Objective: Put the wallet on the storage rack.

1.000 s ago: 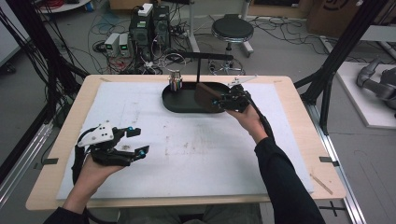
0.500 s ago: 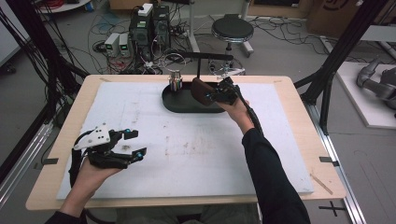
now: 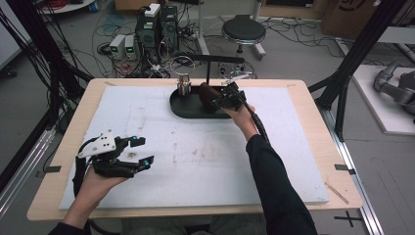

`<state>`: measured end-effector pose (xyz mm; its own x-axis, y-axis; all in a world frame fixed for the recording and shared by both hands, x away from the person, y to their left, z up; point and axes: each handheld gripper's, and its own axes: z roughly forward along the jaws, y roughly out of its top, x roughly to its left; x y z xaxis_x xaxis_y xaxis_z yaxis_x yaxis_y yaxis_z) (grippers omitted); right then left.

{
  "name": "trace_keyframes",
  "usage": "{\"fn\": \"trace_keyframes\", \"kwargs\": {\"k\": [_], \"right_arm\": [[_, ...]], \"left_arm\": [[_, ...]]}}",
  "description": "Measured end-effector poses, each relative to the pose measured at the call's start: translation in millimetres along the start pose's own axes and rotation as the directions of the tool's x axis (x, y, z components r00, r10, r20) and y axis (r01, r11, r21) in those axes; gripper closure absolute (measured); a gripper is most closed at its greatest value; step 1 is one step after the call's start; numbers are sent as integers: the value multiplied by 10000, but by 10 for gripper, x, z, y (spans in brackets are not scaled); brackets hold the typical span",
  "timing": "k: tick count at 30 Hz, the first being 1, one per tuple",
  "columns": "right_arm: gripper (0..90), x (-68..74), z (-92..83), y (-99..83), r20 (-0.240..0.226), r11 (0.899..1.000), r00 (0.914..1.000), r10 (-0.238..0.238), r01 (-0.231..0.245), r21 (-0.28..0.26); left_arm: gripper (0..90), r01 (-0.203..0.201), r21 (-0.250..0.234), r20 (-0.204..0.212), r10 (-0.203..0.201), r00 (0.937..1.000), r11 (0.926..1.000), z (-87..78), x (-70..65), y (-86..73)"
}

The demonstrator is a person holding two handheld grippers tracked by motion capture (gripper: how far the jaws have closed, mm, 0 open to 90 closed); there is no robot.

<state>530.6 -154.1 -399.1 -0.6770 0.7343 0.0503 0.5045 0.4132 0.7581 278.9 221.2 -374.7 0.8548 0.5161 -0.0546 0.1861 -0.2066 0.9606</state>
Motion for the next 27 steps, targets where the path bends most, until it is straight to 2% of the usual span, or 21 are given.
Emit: {"fn": "trace_keyframes", "kwargs": {"k": [2,4,8,14,20,25,27], "right_arm": [[672,8,13,5,68,9999,9999,-101,102,-122],[671,22,28,7,253,9999,9996,-161,161,-15],[669,15,68,16,267,10000,9996,-69,69,21],[660,56,139,25,314,9994,9991,-295,289,206],[649,56,141,24,353,9994,9990,-272,264,229],[609,60,132,24,384,9991,9989,-270,257,339],[556,61,127,23,486,9992,9986,-210,193,348]], "left_arm": [[281,6,-12,23,-6,10000,10000,6,-3,1],[281,22,-29,26,-22,10000,10000,11,-1,3],[281,-12,-29,72,13,10000,10000,23,0,10],[281,12,-12,115,-12,9999,10000,24,-1,1],[281,10,-25,113,-10,9999,10000,1,5,-5],[280,-15,-5,122,15,9999,10000,4,3,-1],[280,-37,14,116,37,9999,10000,8,2,2]]}}
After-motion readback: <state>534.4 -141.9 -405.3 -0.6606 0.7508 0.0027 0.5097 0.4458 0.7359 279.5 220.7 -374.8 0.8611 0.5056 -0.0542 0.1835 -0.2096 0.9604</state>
